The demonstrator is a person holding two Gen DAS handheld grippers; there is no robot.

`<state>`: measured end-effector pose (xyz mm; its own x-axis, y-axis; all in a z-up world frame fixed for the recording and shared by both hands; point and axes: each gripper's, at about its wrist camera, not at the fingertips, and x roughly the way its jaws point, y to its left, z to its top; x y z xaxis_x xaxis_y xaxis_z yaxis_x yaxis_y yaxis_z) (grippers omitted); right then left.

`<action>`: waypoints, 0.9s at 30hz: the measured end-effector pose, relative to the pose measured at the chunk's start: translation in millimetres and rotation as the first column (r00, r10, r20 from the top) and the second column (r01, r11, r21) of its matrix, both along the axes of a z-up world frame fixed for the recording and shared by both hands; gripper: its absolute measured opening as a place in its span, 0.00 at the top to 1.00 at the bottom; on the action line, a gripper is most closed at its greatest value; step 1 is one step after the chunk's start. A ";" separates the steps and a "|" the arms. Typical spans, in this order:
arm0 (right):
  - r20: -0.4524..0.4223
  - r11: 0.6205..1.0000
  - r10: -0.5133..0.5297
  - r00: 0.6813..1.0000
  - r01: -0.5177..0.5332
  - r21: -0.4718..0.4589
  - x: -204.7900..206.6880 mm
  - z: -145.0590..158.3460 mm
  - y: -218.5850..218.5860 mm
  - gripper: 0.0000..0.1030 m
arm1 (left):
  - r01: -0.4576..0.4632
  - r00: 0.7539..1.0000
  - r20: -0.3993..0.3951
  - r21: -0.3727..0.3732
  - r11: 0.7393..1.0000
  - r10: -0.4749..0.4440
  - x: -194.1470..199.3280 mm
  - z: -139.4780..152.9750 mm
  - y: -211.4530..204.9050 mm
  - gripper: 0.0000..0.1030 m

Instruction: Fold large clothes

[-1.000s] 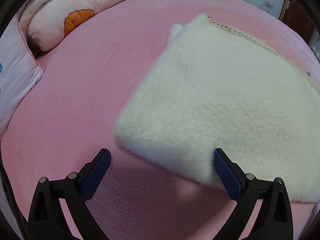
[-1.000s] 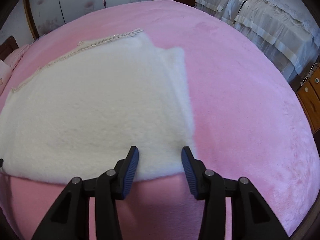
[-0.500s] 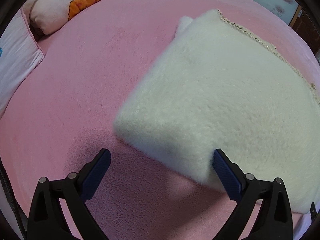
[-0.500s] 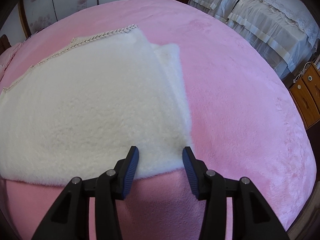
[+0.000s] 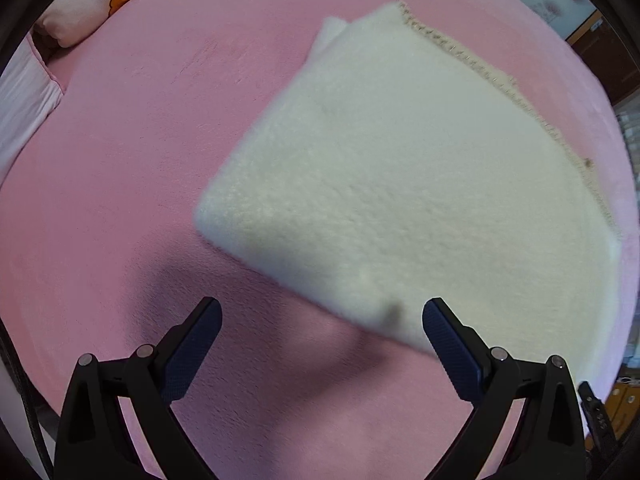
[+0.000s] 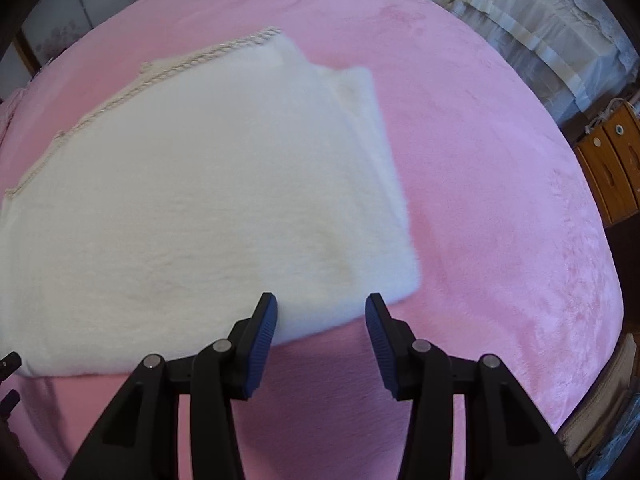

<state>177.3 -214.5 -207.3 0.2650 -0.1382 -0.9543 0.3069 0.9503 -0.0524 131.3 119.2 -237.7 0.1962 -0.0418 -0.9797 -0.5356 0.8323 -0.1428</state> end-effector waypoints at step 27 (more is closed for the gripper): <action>0.319 0.926 0.366 0.874 -0.375 -0.035 0.7 -0.1 151.9 0.55 | -0.059 0.823 0.517 -0.336 0.940 0.237 -15.2 -66.8 10.5 0.07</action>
<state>177.9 -62.6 -207.5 0.5780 0.0545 -0.8142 -0.0722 0.9973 0.0155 116.0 129.7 -304.4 0.7175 -0.2338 -0.6561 -0.4094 0.6206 -0.6688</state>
